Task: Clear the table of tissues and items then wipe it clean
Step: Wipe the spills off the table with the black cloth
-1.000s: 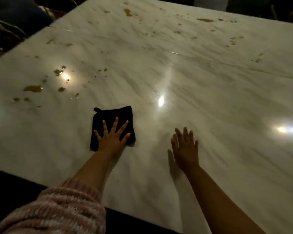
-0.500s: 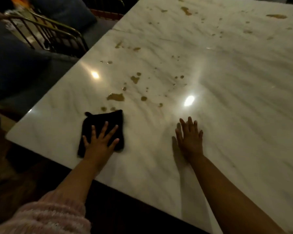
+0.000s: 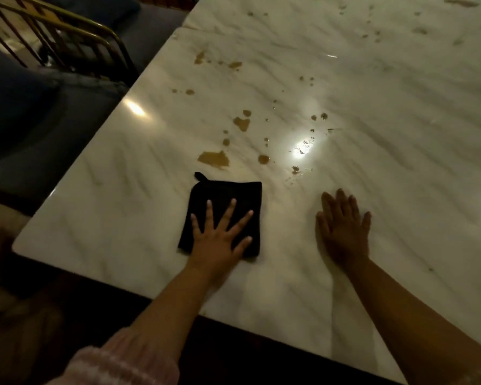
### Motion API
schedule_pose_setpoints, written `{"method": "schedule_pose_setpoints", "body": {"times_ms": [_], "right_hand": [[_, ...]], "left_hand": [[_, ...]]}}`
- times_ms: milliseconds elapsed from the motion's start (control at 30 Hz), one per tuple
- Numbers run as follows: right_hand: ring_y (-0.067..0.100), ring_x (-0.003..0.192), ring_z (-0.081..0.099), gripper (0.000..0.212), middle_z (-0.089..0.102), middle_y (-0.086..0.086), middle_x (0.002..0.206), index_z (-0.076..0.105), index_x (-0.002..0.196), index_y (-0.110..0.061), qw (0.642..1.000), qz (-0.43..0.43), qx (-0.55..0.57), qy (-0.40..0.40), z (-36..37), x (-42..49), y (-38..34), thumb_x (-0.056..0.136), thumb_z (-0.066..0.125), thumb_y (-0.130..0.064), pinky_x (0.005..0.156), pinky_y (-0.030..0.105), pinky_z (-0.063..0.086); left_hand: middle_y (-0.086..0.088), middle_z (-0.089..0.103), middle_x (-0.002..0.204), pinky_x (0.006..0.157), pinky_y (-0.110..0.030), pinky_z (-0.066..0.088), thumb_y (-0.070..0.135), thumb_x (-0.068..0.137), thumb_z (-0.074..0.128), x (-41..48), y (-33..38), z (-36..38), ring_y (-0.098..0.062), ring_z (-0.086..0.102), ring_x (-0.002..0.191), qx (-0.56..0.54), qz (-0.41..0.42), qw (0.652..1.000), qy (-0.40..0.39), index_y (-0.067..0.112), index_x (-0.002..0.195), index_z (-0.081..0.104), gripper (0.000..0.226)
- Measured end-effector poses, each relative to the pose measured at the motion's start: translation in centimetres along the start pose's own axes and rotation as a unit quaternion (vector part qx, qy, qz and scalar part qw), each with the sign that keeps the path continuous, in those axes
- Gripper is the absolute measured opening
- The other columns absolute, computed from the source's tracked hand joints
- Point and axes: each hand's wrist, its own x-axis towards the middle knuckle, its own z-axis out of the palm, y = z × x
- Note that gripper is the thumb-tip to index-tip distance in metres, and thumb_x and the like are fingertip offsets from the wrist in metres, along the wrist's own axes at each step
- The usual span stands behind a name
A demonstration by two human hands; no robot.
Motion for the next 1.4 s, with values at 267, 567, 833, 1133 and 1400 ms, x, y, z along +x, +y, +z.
{"method": "schedule_pose_setpoints", "body": {"times_ms": [267, 567, 833, 1133, 1400], "right_hand": [[0.016, 0.145, -0.011, 0.063, -0.007, -0.005, 0.159, 0.005, 0.149, -0.036, 1.000, 0.001, 0.004, -0.005, -0.1, 0.2, 0.1, 0.089, 0.010, -0.054, 0.114, 0.049, -0.011], [0.017, 0.144, -0.017, 0.067, -0.012, -0.003, 0.158, 0.000, 0.149, -0.036, 1.000, -0.004, 0.009, -0.017, -0.3, 0.1, 0.1, 0.086, -0.001, -0.058, 0.113, 0.049, -0.015], [0.016, 0.141, -0.024, 0.061, -0.018, -0.003, 0.157, -0.004, 0.148, -0.036, 0.999, -0.020, 0.027, -0.035, -0.4, 0.0, 0.3, 0.090, 0.006, -0.053, 0.112, 0.050, -0.018], [0.023, 0.146, -0.008, 0.055, 0.004, -0.001, 0.159, 0.021, 0.147, -0.034, 0.996, 0.034, 0.082, 0.003, -2.2, 4.5, -1.5, 0.096, 0.013, -0.052, 0.115, 0.052, -0.008], [0.019, 0.144, -0.016, 0.059, -0.013, -0.002, 0.158, 0.000, 0.147, -0.043, 0.995, 0.093, 0.018, 0.009, -1.5, 8.1, -1.0, 0.090, 0.006, -0.055, 0.114, 0.056, -0.009]], "left_hand": [[0.008, -0.023, 0.155, 0.107, -0.069, -0.004, 0.057, 0.095, 0.021, 6.7, -9.4, -4.7, -0.039, -0.021, 0.140, -0.067, -0.275, 0.958, 0.046, 0.047, 0.144, -0.010, 0.059], [0.012, -0.023, 0.154, 0.107, -0.060, -0.015, 0.078, 0.079, 0.007, 5.8, 0.9, -2.9, -0.031, -0.027, 0.140, -0.021, -0.064, 0.998, 0.008, 0.048, 0.139, -0.015, 0.071], [0.000, 0.019, 0.154, 0.114, -0.053, -0.008, 0.061, 0.083, 0.023, 5.1, 3.4, -3.3, -0.024, 0.003, 0.145, -0.127, -0.120, 0.979, 0.106, 0.029, 0.140, 0.035, 0.067], [0.007, -0.011, 0.155, 0.112, -0.041, -0.014, 0.073, 0.073, -0.023, 7.1, 2.4, -1.1, -0.020, -0.015, 0.143, -0.084, -0.128, 0.975, 0.162, 0.029, 0.146, -0.006, 0.087], [0.002, 0.000, 0.159, 0.114, -0.049, -0.006, 0.041, 0.099, 0.028, 12.1, -10.0, -5.9, -0.025, -0.005, 0.146, -0.063, -0.179, 0.968, 0.163, 0.023, 0.150, 0.004, 0.059]]}}
